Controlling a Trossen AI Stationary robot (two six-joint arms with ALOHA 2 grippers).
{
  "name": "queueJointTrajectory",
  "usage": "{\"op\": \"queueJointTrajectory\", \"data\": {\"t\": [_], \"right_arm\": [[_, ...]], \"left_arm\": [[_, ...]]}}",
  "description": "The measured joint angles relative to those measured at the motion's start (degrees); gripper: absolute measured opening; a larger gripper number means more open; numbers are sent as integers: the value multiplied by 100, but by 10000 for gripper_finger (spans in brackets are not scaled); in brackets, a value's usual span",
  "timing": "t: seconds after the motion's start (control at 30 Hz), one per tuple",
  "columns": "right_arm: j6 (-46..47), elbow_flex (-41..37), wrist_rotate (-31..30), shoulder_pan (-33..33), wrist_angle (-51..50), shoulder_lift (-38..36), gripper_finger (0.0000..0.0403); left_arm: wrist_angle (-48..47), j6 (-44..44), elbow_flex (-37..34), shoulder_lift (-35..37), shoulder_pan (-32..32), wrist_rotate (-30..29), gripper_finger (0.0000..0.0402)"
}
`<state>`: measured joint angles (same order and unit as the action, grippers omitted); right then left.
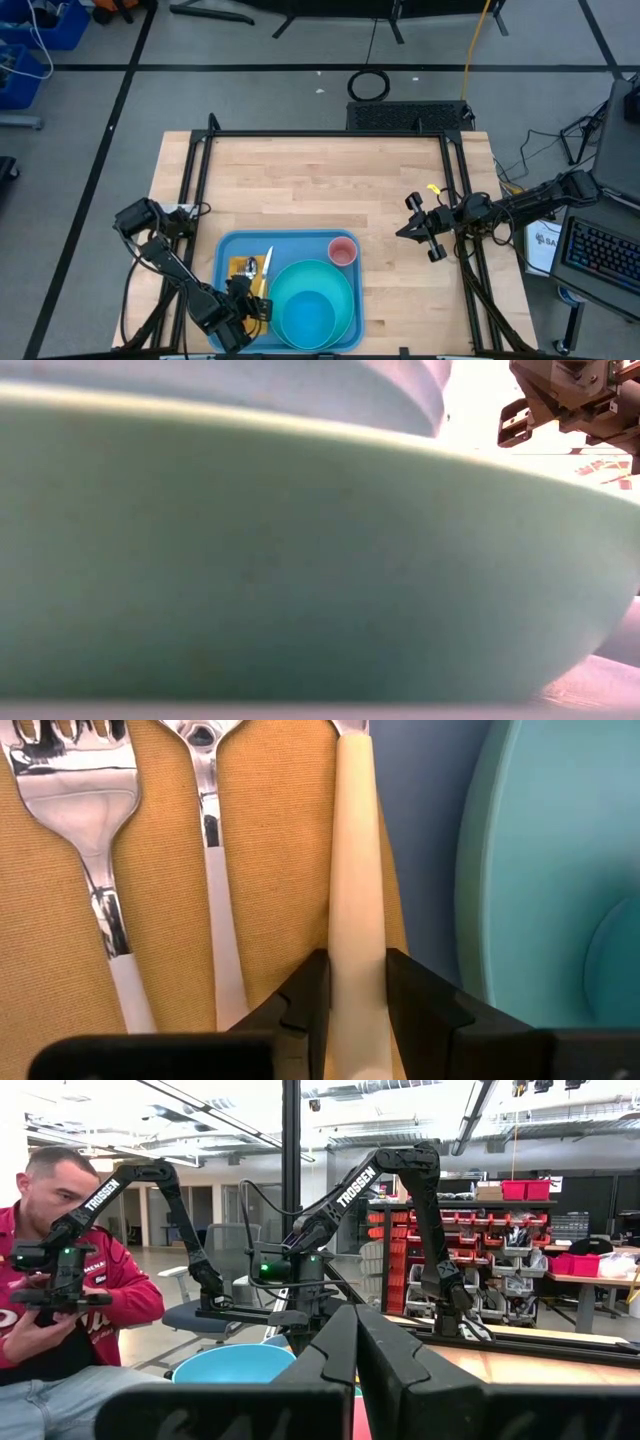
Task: Set up tray
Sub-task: Put the light yellow table knife to the right of the orange spoon on the yellow table napkin
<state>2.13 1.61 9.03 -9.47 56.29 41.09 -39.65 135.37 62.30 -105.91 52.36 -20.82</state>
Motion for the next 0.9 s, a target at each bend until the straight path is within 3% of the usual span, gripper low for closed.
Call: {"op": "queueJointTrajectory", "data": {"t": [0.9], "right_arm": [[0,-7,1,-2,0,1,0]], "left_arm": [[-108,301,0,0,26,-170,87]]}}
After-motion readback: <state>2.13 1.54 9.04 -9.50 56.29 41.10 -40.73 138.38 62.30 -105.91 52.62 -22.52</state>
